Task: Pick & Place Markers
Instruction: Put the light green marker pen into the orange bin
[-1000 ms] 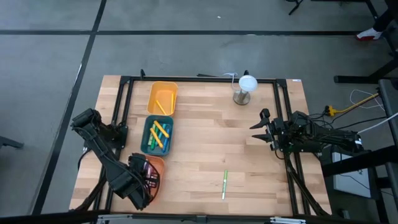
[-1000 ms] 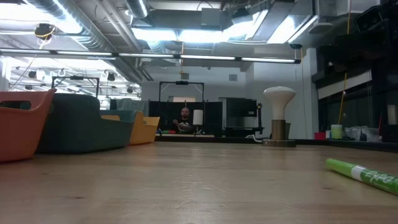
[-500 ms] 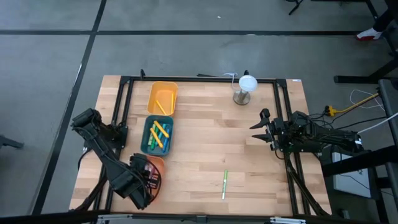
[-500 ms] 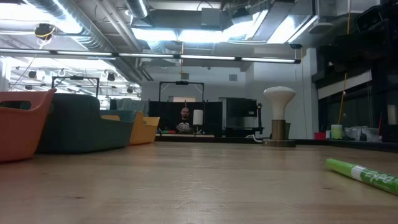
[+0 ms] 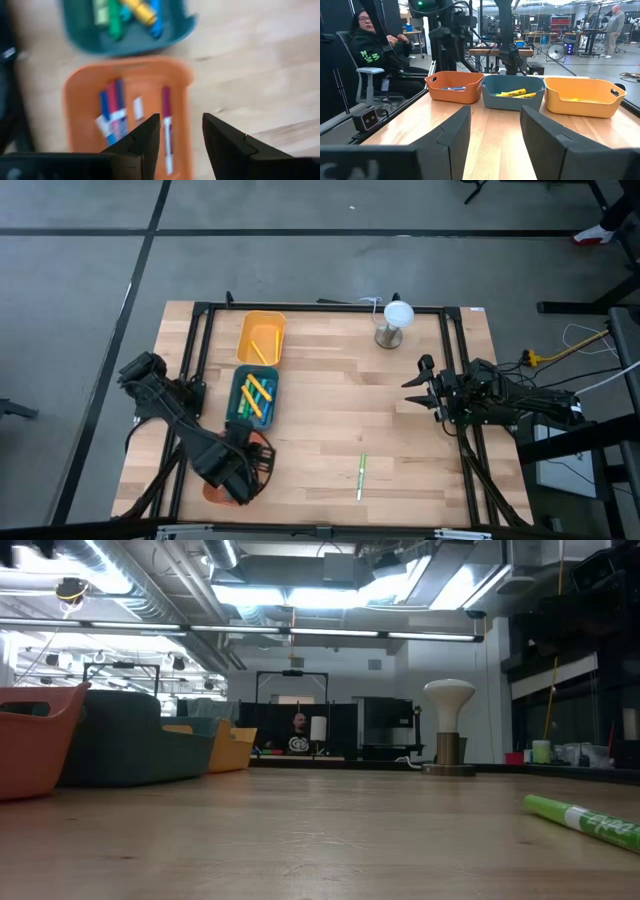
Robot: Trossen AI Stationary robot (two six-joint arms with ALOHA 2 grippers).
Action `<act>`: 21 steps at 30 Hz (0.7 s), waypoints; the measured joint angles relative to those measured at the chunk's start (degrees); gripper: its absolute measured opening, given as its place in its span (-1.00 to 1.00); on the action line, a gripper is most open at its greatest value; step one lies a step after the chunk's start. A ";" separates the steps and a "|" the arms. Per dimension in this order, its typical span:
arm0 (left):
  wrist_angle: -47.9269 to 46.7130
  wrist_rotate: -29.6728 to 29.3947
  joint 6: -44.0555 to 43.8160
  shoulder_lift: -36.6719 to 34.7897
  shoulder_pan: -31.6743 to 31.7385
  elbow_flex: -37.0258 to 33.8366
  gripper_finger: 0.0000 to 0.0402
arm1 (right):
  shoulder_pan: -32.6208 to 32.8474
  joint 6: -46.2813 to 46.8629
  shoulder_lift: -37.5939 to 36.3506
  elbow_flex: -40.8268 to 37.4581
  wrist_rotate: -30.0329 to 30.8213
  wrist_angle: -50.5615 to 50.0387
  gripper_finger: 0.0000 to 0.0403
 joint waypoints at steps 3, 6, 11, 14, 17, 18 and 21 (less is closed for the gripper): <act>3.21 -5.39 2.98 -0.01 1.58 0.00 -0.32 | 0.00 0.00 -0.01 0.00 0.00 -0.01 -0.16; 7.59 -11.15 7.67 0.00 3.55 0.00 -0.35 | 0.00 0.00 -0.01 0.00 0.00 -0.02 -0.16; 16.78 -18.60 17.71 0.00 7.17 0.00 -0.38 | 0.00 0.00 0.01 0.00 0.00 0.00 -0.16; 22.83 -21.81 25.03 -0.01 9.24 0.00 -0.38 | -0.02 0.00 -0.01 0.00 0.00 -0.02 -0.16; 29.53 -24.35 32.86 0.36 11.16 0.00 -0.36 | 0.00 0.00 -0.01 0.00 0.00 0.00 -0.16; 31.82 -24.81 35.54 0.53 11.71 -0.01 -0.35 | 0.00 0.00 -0.01 0.00 0.00 -0.02 -0.16; 39.54 -25.29 43.54 1.45 13.60 -0.02 -0.34 | -0.02 0.00 0.00 0.00 0.00 0.00 -0.16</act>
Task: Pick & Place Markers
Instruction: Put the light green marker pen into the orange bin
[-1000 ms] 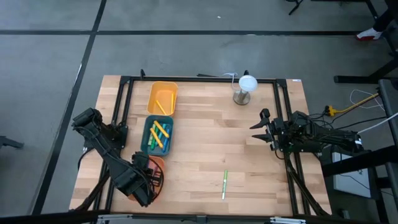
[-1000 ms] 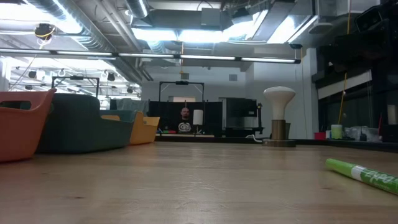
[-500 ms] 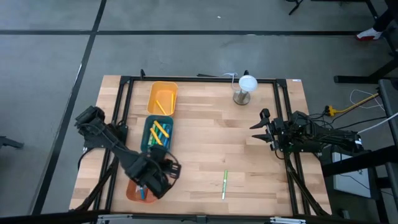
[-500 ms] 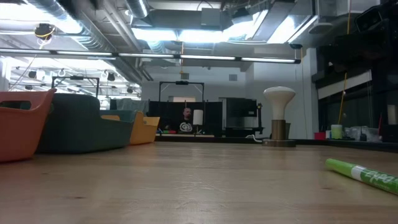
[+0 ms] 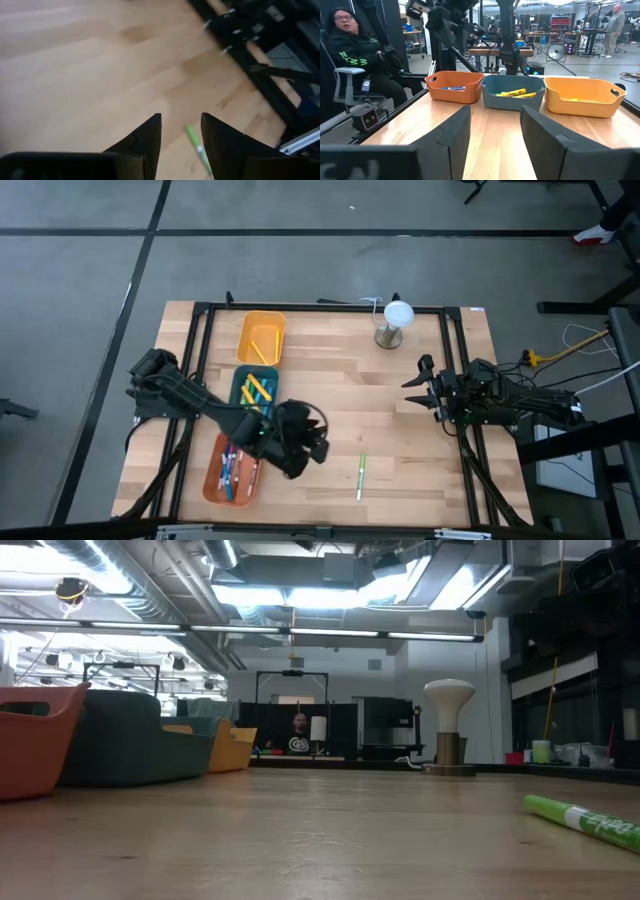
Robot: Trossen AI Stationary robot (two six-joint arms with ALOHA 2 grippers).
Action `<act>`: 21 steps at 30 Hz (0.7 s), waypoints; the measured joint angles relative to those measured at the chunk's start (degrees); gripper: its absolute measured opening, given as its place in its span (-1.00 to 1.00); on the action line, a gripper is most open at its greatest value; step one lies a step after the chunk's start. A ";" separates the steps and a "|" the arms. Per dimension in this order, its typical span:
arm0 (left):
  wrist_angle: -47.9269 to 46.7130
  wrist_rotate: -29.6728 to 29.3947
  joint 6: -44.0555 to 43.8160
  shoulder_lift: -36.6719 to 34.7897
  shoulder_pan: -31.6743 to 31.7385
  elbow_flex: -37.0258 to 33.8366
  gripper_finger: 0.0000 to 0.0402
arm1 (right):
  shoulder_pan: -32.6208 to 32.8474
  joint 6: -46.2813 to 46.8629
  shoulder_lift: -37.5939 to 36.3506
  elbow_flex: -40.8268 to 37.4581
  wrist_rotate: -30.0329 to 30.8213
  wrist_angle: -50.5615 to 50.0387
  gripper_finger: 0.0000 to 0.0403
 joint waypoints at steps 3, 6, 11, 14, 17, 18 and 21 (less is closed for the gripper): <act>7.42 -0.71 8.38 1.71 1.44 -0.06 -0.33 | 0.02 0.00 -0.01 -0.01 0.02 0.00 -0.16; 13.90 -0.02 14.15 3.33 2.71 -0.05 -0.33 | 0.01 0.00 -0.01 0.01 0.02 0.00 -0.16; 20.94 0.67 18.60 7.11 4.19 -0.02 -0.33 | 0.02 0.00 -0.01 0.01 0.00 -0.02 -0.16; 23.61 0.30 18.99 9.79 5.05 0.07 -0.34 | 0.01 0.00 0.01 0.00 0.00 -0.01 -0.16; 25.44 0.68 19.01 12.38 6.19 -0.03 -0.34 | 0.00 0.00 0.01 0.01 0.00 0.00 -0.16; 25.92 0.95 19.03 13.09 6.55 0.02 -0.34 | 0.00 -0.02 -0.01 0.01 0.00 -0.02 -0.16; 29.18 1.35 21.32 15.45 7.36 0.00 -0.33 | 0.01 0.00 0.00 0.01 0.00 -0.01 -0.16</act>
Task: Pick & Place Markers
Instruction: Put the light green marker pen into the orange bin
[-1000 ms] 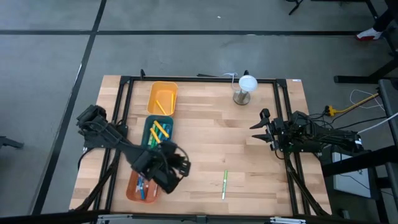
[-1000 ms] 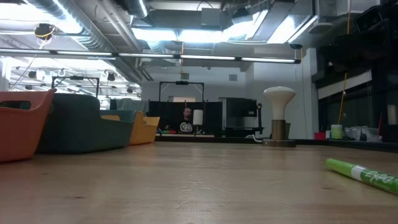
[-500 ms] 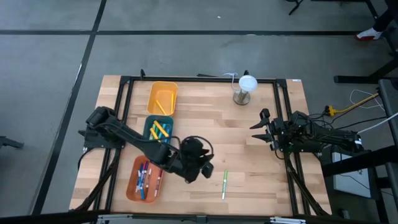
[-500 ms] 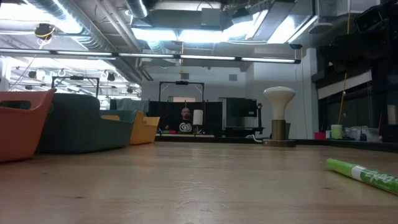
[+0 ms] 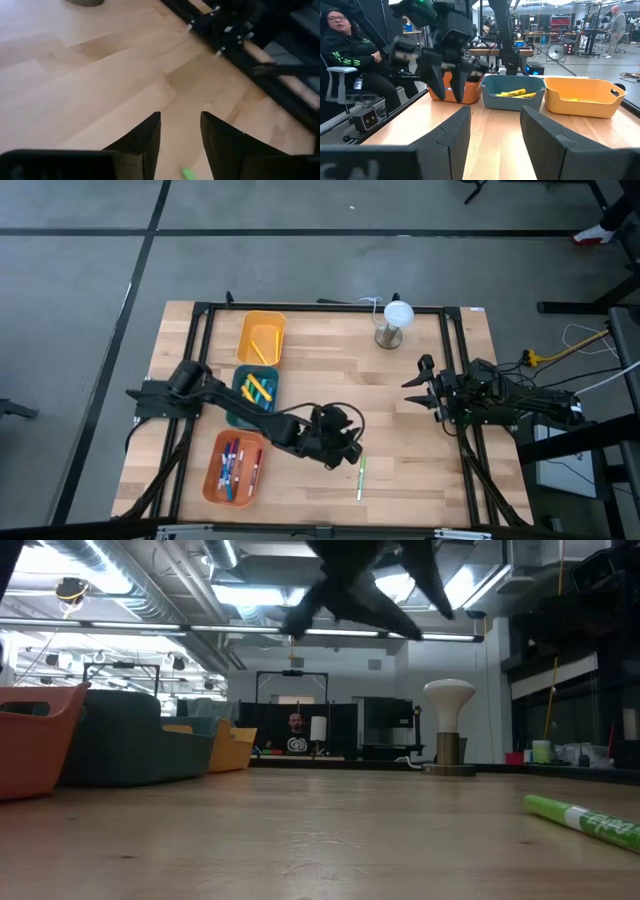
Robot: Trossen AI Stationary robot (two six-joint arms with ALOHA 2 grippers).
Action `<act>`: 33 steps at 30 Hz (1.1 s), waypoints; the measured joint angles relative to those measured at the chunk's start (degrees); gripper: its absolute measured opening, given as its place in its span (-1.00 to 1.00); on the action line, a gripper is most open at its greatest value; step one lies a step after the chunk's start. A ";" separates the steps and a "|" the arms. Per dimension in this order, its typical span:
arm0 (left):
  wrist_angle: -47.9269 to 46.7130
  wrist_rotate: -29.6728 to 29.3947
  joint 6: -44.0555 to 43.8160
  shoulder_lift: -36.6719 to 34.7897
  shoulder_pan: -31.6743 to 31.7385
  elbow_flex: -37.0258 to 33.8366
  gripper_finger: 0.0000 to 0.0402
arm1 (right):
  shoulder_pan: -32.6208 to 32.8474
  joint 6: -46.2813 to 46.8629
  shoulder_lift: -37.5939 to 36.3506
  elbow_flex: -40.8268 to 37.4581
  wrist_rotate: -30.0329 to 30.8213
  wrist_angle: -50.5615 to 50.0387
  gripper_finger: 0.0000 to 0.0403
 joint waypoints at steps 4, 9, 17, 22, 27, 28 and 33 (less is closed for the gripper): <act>7.89 3.68 8.79 2.79 0.58 -0.02 -0.33 | 0.00 -0.02 0.00 -0.01 0.01 -0.01 -0.16; 13.97 6.26 16.22 4.06 0.46 0.05 -0.33 | -0.01 -0.01 0.01 0.00 0.00 0.00 -0.16; 14.76 7.54 20.59 4.28 -0.59 0.02 -0.33 | 0.01 -0.01 0.00 -0.01 0.00 0.01 -0.16; 17.06 7.60 20.51 4.28 -1.27 0.02 -0.34 | 0.01 0.00 0.01 0.00 0.00 -0.01 -0.16; 23.01 7.93 22.13 5.28 -1.71 0.04 -0.34 | -0.01 -0.02 0.01 0.00 0.00 0.01 -0.16; 24.37 7.95 22.84 5.91 -1.85 0.02 -0.34 | 0.00 0.00 0.01 0.00 0.00 -0.01 -0.16; 27.06 8.99 21.26 8.43 -1.97 0.33 -0.40 | -0.01 -0.02 0.00 -0.01 0.00 0.01 -0.16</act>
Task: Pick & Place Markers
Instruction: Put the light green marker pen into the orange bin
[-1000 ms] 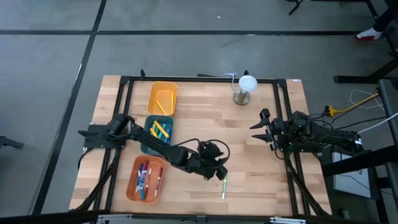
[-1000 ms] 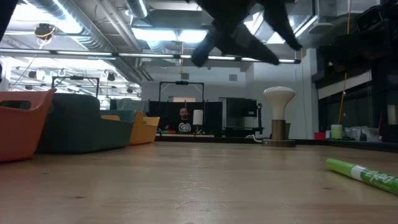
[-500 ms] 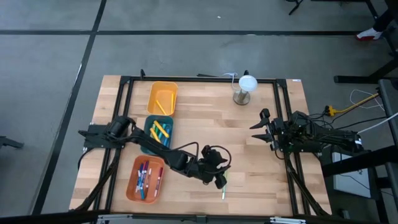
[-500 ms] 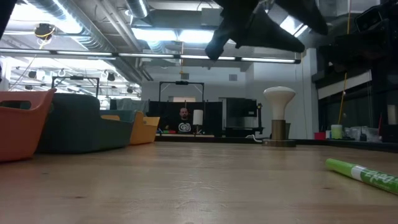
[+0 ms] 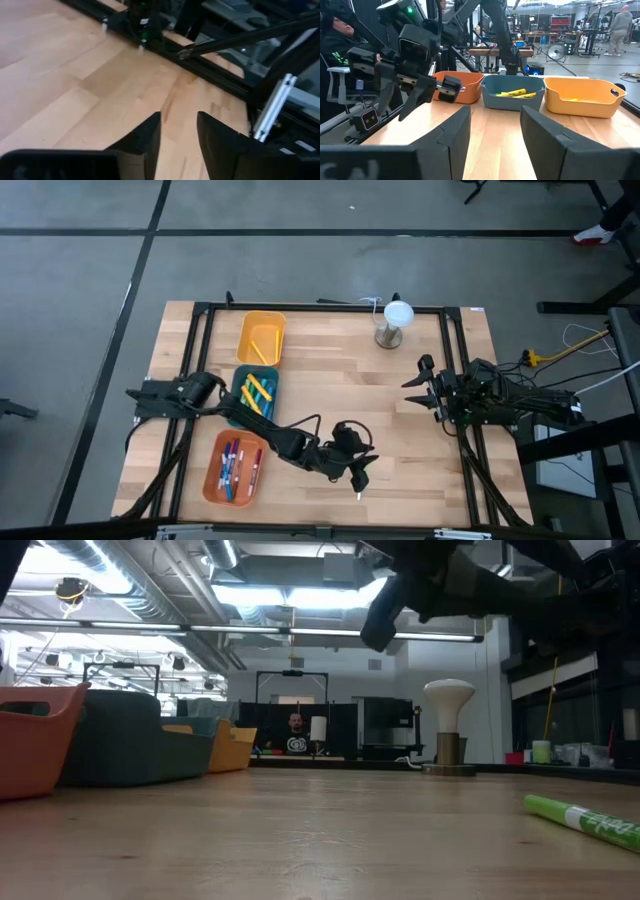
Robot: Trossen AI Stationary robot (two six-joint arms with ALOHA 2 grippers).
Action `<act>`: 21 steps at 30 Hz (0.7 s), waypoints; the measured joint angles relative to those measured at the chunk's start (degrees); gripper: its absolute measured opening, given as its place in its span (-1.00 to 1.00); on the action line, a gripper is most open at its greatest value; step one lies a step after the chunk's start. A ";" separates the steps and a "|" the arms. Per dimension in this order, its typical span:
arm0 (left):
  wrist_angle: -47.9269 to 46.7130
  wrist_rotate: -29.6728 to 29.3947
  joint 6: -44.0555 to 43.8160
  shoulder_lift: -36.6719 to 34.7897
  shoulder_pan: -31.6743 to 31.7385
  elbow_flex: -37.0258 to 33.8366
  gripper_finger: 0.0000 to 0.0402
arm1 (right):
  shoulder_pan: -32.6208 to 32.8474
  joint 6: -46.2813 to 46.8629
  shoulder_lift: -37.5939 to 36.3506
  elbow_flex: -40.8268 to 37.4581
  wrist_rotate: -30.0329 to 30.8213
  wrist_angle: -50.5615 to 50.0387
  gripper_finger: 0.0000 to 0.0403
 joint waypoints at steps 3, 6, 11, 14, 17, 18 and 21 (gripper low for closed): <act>-4.11 0.90 -0.76 0.63 0.08 2.55 -0.46 | 0.00 0.02 0.01 0.01 0.00 0.00 -0.16; -9.85 2.20 -1.35 1.43 0.41 6.12 -0.52 | 0.00 0.01 0.01 0.01 0.00 0.00 -0.16; -20.12 7.15 -4.07 3.83 1.03 11.68 -0.60 | 0.02 -0.01 0.02 0.01 0.00 -0.02 -0.16; -20.88 10.48 -3.79 5.82 1.52 14.31 -0.64 | 0.01 0.01 0.01 0.01 0.00 -0.01 -0.16; -21.61 14.49 -2.41 8.38 2.01 16.66 -0.69 | 0.02 -0.01 0.00 0.01 0.00 -0.01 -0.16; -22.24 15.37 -1.89 8.89 2.12 16.94 -0.70 | 0.00 0.00 -0.01 0.00 0.00 -0.02 -0.16; -23.31 17.14 -1.59 10.44 2.52 17.90 -0.76 | 0.02 0.00 0.00 0.00 0.00 -0.02 -0.16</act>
